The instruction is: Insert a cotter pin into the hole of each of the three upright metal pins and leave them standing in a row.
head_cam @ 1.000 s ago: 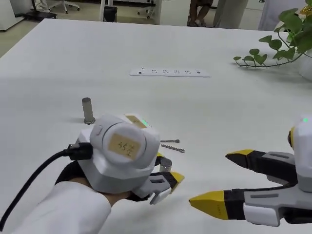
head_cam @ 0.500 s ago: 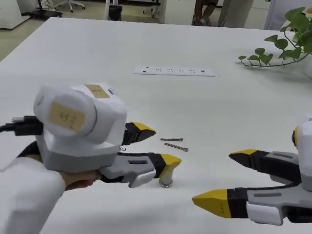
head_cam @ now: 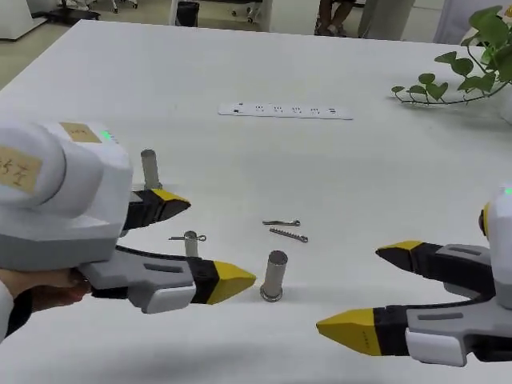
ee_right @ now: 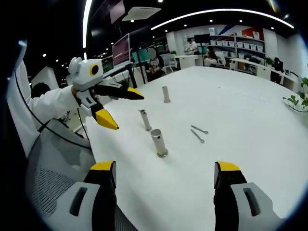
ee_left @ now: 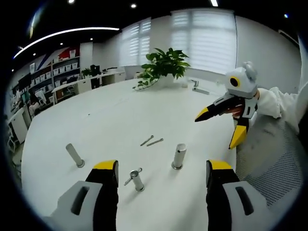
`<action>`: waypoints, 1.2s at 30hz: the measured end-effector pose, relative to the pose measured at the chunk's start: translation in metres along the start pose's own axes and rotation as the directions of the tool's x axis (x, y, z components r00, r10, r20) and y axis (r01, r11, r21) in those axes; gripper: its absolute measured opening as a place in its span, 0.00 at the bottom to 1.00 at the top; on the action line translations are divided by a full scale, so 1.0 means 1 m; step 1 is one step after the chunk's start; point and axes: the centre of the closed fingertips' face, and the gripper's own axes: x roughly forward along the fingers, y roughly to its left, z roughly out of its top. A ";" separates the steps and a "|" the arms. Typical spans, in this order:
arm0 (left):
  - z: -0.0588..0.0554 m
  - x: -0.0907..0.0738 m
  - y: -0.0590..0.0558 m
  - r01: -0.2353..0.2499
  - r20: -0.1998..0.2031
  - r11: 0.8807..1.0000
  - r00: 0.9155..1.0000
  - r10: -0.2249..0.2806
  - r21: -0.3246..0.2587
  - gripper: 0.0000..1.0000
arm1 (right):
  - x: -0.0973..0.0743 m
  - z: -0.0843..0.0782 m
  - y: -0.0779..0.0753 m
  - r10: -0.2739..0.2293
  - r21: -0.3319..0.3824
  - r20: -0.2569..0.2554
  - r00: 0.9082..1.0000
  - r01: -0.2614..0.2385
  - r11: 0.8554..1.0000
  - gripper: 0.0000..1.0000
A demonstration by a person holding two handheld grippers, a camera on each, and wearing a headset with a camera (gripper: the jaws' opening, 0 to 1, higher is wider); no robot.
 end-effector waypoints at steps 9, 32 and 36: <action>-0.011 -0.012 0.017 -0.032 0.065 0.997 0.997 0.037 -0.070 0.99 | 0.000 0.000 0.001 0.002 0.000 -0.003 1.000 -0.002 1.000 0.82; -0.029 -0.024 0.016 0.014 0.105 0.999 0.994 -0.010 -0.036 0.99 | -0.004 0.018 -0.010 -0.005 -0.071 -0.014 1.000 0.004 0.997 0.79; -0.028 -0.026 0.013 0.026 0.115 0.998 0.993 -0.019 -0.059 0.99 | -0.006 0.026 -0.024 -0.024 -0.092 -0.026 0.999 0.022 0.996 0.78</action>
